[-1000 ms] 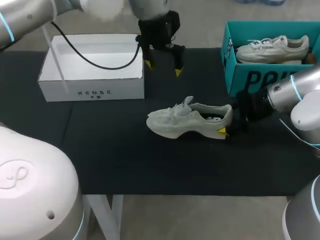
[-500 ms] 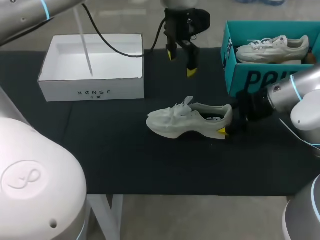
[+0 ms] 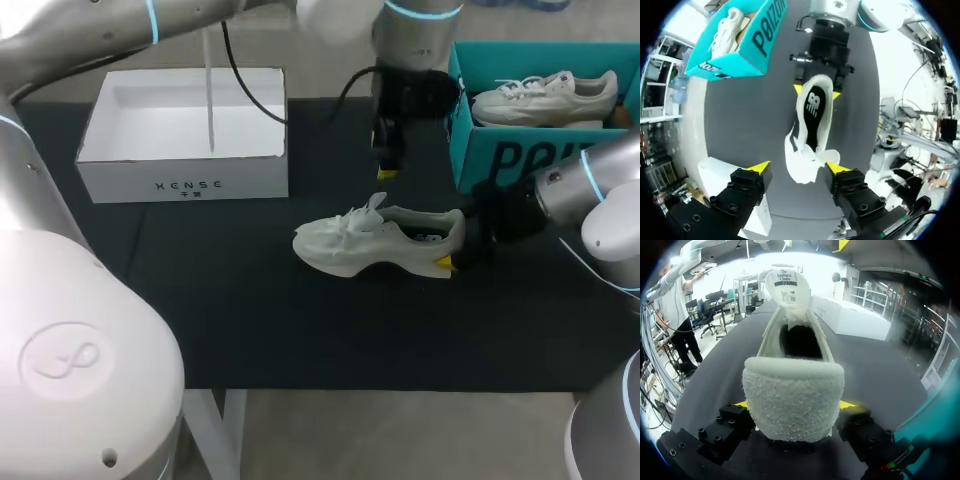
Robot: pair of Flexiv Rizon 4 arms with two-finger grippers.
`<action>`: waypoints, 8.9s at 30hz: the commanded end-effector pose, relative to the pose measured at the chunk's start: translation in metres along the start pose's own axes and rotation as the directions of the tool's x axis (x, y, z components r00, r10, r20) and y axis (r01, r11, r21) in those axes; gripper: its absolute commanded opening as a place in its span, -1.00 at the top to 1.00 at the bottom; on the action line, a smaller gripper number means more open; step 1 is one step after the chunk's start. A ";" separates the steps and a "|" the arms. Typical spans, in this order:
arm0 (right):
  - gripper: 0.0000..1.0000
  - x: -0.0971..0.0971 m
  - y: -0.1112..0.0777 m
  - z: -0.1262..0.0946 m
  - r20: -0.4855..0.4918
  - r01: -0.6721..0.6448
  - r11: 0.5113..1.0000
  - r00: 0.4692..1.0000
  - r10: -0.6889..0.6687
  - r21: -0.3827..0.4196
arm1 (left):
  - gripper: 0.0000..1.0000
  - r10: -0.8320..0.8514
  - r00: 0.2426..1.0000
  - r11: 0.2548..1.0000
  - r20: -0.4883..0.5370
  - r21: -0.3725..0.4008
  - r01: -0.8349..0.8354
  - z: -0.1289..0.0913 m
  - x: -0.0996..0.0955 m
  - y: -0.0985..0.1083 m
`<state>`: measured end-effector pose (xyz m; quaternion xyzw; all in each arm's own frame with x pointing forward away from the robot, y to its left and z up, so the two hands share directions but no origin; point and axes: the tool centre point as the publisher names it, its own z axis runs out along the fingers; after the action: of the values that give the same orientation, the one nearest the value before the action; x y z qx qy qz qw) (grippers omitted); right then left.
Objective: Take the shoe out of the shoebox, open the shoe tongue, remove and reinsert the insole, then place the shoe into the shoebox
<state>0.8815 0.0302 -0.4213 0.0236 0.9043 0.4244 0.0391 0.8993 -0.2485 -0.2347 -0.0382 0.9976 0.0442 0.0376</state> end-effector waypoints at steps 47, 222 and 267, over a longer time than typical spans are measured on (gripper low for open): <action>1.00 0.000 -0.001 0.000 0.002 0.001 1.000 1.000 -0.001 0.001 | 1.00 0.407 0.912 0.886 0.053 0.221 -0.408 0.116 0.038 -0.074; 1.00 0.000 -0.001 0.000 0.002 0.001 1.000 1.000 -0.001 0.001 | 1.00 0.337 0.941 0.411 -0.032 0.904 -0.117 -0.087 0.046 -0.027; 1.00 0.000 -0.001 0.000 0.002 0.001 1.000 1.000 -0.001 0.001 | 1.00 0.549 0.692 0.211 -0.469 0.879 0.428 -0.213 0.227 0.013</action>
<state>0.8814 0.0292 -0.4215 0.0234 0.9041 0.4249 0.0391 0.6694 -0.2823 -0.0524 0.0336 0.7025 -0.6146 -0.3573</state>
